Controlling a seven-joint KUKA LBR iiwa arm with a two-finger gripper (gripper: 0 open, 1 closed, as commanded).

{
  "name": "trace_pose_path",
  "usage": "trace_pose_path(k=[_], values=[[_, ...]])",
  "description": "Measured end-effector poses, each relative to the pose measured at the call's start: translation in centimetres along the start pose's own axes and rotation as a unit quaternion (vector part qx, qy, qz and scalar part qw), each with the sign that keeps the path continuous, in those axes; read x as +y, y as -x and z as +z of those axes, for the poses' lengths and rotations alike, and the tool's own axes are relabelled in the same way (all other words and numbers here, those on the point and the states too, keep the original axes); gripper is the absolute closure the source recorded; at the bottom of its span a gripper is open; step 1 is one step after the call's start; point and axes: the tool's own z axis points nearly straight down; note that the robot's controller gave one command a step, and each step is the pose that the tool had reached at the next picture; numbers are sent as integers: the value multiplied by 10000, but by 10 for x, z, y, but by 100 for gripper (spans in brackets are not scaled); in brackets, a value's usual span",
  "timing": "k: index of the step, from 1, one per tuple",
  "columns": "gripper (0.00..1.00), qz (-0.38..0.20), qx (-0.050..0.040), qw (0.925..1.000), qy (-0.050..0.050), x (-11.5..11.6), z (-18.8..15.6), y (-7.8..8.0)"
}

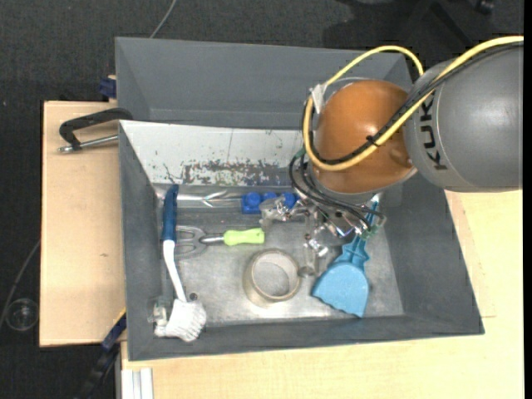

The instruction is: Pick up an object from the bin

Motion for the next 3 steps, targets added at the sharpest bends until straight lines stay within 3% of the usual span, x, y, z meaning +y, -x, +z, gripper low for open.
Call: trace_pose_path(k=[1,2,3], values=[[0,-1258,30,9921,-36,2,29,-32],[0,-1564,37,9877,-13,22,39,-29],[0,-1930,0,9812,-16,29,40,6]])
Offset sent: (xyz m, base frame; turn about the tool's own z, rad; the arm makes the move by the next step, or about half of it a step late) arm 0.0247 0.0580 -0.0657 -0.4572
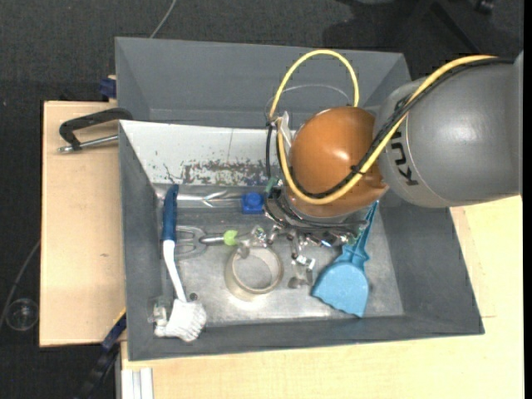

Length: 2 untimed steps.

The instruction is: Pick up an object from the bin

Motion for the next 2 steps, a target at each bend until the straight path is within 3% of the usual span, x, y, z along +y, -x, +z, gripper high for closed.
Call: trace_pose_path(k=[1,2], values=[[0,-1075,19,9942,2,19,4,3],[100,-2068,-29,9784,-38,73,25,95]])
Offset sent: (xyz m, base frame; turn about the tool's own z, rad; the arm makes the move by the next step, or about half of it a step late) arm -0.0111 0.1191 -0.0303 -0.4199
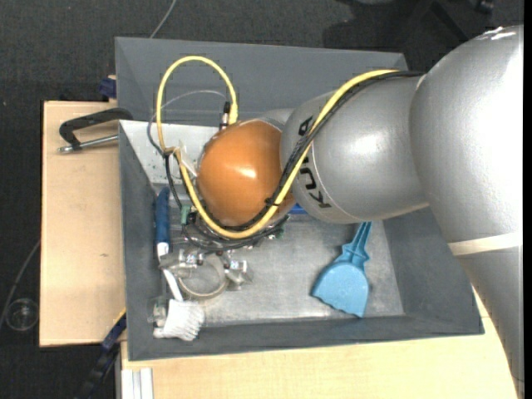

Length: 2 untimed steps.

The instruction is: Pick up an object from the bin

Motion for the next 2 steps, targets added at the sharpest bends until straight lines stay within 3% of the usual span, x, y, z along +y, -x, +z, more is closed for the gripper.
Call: trace_pose_path(k=[1,2], values=[[100,4,-1,10000,1,0,0,0],[100,-363,-102,9993,-41,-10,0,-29]])
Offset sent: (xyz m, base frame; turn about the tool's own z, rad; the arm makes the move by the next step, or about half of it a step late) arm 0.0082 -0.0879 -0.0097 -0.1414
